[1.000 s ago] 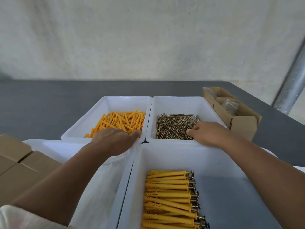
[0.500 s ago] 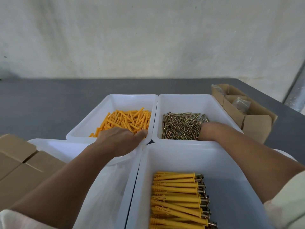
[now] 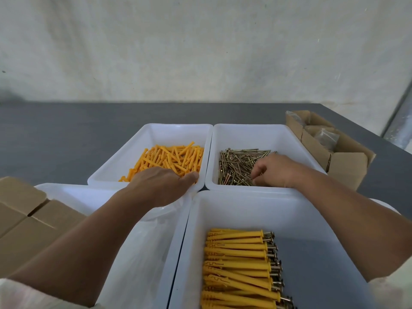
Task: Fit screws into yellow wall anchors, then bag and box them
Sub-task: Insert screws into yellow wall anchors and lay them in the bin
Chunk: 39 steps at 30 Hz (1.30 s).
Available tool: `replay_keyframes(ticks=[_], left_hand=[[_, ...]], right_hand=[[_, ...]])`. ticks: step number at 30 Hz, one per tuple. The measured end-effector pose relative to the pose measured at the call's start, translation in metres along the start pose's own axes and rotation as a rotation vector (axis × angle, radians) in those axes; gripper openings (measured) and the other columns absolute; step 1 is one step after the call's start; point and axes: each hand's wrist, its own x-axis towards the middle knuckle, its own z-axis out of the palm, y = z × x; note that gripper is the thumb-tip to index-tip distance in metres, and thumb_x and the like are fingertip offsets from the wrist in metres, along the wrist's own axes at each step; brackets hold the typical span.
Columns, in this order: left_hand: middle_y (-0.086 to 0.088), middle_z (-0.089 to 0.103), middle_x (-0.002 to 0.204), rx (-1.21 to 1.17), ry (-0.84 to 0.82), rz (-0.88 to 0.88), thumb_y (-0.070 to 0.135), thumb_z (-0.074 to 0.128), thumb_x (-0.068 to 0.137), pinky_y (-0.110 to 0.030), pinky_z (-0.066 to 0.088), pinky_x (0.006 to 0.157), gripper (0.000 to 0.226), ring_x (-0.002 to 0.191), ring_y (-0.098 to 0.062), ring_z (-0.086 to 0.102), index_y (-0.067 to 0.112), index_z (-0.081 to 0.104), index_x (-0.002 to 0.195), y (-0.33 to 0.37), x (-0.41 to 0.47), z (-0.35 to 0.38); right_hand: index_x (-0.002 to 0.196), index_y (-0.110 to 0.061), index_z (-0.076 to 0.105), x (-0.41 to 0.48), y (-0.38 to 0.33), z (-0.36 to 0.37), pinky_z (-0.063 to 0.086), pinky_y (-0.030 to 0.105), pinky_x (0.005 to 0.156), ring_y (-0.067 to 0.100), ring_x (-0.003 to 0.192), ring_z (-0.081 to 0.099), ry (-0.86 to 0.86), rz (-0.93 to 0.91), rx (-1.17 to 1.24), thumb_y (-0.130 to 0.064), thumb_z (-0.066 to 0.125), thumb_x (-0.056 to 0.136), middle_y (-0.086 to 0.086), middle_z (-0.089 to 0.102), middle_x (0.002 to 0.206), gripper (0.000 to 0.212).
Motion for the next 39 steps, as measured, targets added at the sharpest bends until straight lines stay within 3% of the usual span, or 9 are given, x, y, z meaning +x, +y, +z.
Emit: replay_keyframes(ticks=[5, 8, 13, 16, 18, 21, 27, 34, 39], left_hand=[[-0.005, 0.057, 0.069, -0.022, 0.025, -0.007, 0.065, 0.021, 0.096, -0.032, 0.042, 0.066, 0.068, 0.074, -0.018, 0.055, 0.014, 0.051, 0.062, 0.003, -0.003, -0.004], [-0.003, 0.048, 0.062, -0.049, 0.068, -0.029, 0.054, 0.031, 0.099, -0.028, 0.033, 0.056, 0.059, 0.064, -0.016, 0.046, 0.013, 0.042, 0.057, 0.004, -0.003, -0.005], [-0.001, 0.048, 0.063, -0.158, 0.155, -0.159, 0.036, 0.046, 0.094, -0.026, 0.03, 0.049, 0.041, 0.058, -0.013, 0.043, 0.013, 0.048, 0.059, 0.006, -0.004, -0.006], [-0.002, 0.047, 0.063, -0.188, 0.168, -0.176, 0.03, 0.046, 0.093, -0.025, 0.03, 0.049, 0.037, 0.058, -0.013, 0.042, 0.012, 0.048, 0.061, 0.007, -0.006, -0.008], [-0.001, 0.049, 0.067, -0.156, 0.139, -0.163, 0.029, 0.042, 0.095, -0.026, 0.031, 0.051, 0.036, 0.061, -0.013, 0.043, 0.012, 0.05, 0.064, 0.008, -0.008, -0.009], [0.0, 0.052, 0.073, -0.073, 0.087, -0.122, 0.028, 0.036, 0.097, -0.026, 0.032, 0.054, 0.036, 0.066, -0.012, 0.043, 0.015, 0.052, 0.068, 0.011, -0.01, -0.01], [-0.003, 0.058, 0.083, -0.046, 0.061, -0.075, 0.027, 0.035, 0.099, -0.024, 0.03, 0.054, 0.034, 0.072, -0.013, 0.046, 0.012, 0.058, 0.079, 0.011, -0.012, -0.014], [0.014, 0.061, 0.082, -0.487, 0.29, -0.15, 0.021, 0.054, 0.086, -0.021, 0.037, 0.053, 0.013, 0.076, -0.002, 0.054, 0.028, 0.065, 0.088, 0.018, -0.017, -0.03], [0.018, 0.067, 0.086, -0.68, 0.443, -0.01, 0.014, 0.061, 0.086, -0.01, 0.044, 0.046, 0.028, 0.076, -0.006, 0.063, 0.041, 0.066, 0.087, 0.038, -0.029, -0.042]], right_hand=[[0.092, -0.026, 0.07, -0.009, -0.001, -0.003, 0.049, 0.022, 0.061, 0.008, 0.063, 0.066, 0.001, -0.061, 0.316, -0.013, 0.082, 0.076, -0.001, 0.073, 0.078, 0.024], [0.085, -0.022, 0.075, -0.013, -0.002, -0.006, 0.051, 0.019, 0.061, 0.008, 0.062, 0.068, -0.002, -0.069, 0.347, -0.015, 0.083, 0.076, -0.001, 0.075, 0.074, 0.014], [0.087, -0.022, 0.078, -0.028, -0.01, -0.015, 0.045, 0.014, 0.061, 0.001, 0.066, 0.066, -0.002, -0.067, 0.342, -0.017, 0.077, 0.081, -0.005, 0.074, 0.071, 0.008], [0.091, -0.025, 0.078, -0.04, -0.019, -0.018, 0.048, 0.02, 0.069, 0.007, 0.082, 0.069, 0.033, -0.073, 0.356, -0.017, 0.072, 0.085, -0.005, 0.076, 0.081, 0.011], [0.091, -0.028, 0.077, -0.048, -0.024, -0.019, 0.049, 0.022, 0.068, 0.006, 0.08, 0.069, 0.103, -0.077, 0.368, -0.022, 0.069, 0.088, -0.008, 0.076, 0.086, 0.01], [0.087, -0.033, 0.075, -0.063, -0.028, -0.021, 0.059, 0.036, 0.082, 0.011, 0.084, 0.072, 0.207, -0.113, 0.556, -0.032, 0.066, 0.091, -0.012, 0.072, 0.1, 0.01], [0.098, -0.042, 0.07, -0.087, -0.029, -0.014, 0.062, 0.035, 0.065, 0.018, 0.075, 0.072, 0.334, -0.154, 0.766, -0.035, 0.053, 0.098, -0.008, 0.068, 0.074, 0.018], [0.109, -0.044, 0.064, -0.091, -0.029, -0.013, 0.062, 0.036, 0.06, 0.017, 0.067, 0.073, 0.312, -0.183, 0.692, -0.032, 0.05, 0.1, 0.002, 0.063, 0.08, 0.02], [0.108, -0.042, 0.065, -0.095, -0.028, -0.009, 0.06, 0.036, 0.073, 0.01, 0.07, 0.07, 0.353, -0.224, 0.354, -0.026, 0.054, 0.098, -0.008, 0.063, 0.078, 0.021]])
